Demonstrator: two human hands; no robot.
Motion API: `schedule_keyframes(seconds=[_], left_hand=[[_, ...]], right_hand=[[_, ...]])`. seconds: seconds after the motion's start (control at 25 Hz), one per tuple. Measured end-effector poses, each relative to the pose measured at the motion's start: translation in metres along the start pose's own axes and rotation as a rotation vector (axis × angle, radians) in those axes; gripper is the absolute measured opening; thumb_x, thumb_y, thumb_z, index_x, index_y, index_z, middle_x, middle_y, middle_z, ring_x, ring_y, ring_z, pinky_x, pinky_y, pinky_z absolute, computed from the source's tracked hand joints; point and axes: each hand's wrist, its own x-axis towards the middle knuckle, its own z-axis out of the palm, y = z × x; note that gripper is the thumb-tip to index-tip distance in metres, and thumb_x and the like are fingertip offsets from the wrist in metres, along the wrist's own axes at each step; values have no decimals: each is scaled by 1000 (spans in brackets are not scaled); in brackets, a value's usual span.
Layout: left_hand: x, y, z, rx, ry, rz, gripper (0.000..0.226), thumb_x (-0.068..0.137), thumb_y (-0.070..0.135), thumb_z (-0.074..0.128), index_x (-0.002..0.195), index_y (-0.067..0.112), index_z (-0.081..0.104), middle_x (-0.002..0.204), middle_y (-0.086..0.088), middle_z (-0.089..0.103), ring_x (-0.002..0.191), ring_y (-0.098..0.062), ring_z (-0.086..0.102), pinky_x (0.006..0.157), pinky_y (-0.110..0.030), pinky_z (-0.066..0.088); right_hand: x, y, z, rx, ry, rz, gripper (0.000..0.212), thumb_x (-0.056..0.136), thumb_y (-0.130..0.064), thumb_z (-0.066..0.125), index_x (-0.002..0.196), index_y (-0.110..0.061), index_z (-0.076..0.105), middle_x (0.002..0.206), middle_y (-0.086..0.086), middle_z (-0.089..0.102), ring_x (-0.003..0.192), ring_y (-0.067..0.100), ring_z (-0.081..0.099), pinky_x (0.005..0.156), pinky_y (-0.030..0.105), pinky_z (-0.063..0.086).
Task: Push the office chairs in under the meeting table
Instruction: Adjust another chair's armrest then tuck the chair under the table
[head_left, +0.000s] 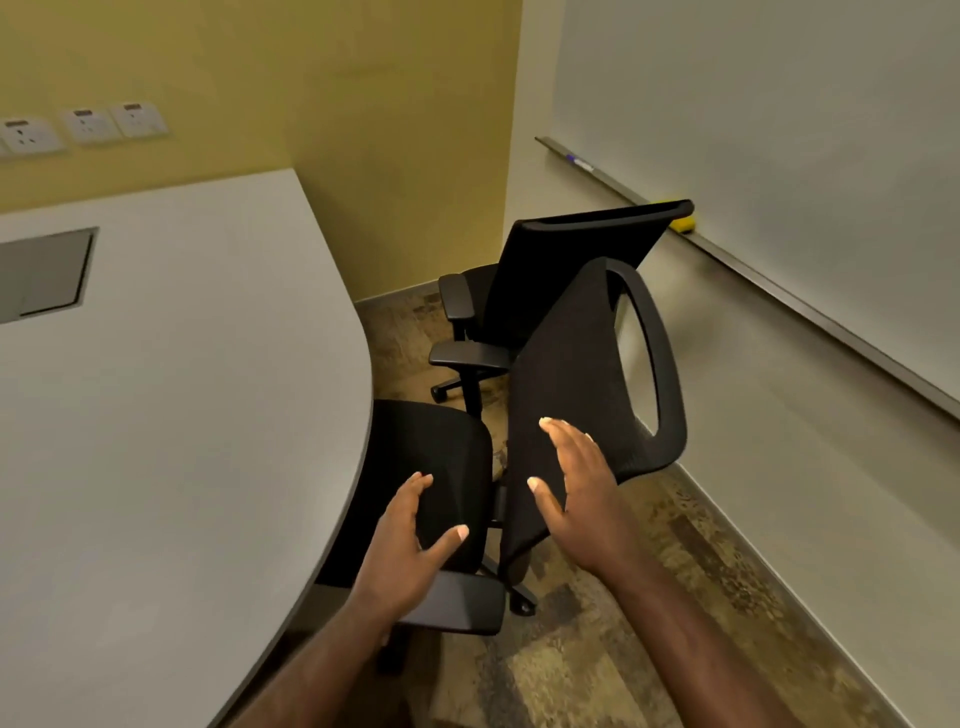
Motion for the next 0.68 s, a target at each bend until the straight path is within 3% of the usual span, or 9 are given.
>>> schedule_keyframes(seconds=[0.2,0.36,0.56,0.68], left_hand=[[14,83,32,37,146,60,82,82,36,76,149,22,30,155,-1,33,141,-15,30,114,-41,33],[16,140,55,153,271,157,82,82,41,74,148,24,30,155,-2,33,140,-18,32,111,-48,37],[15,177,80,454,393,222,85,84,55,65,151,23,24,160,-2,24,147,-20,18,116,-52,25],[20,185,95,547,423,191,88,85,63,57,154,23,18,162,0,18,149,-18,8,119,-50,17]], right_hand=[[7,29,-67,50,4,-74,66,94,-31,59,150,-22,25,155,-3,29,143,5,14,115,45,28],[10,62,-120,34,20,-141,68,92,-32,61,150,-22,25,155,-1,30,144,12,19,116,47,25],[20,103,-167,-24,39,-182,70,92,-31,62,150,-20,24,155,0,29,144,13,18,117,45,24],[31,128,-182,-29,43,-187,73,88,-18,62,150,-21,24,154,-1,30,143,12,19,116,46,27]])
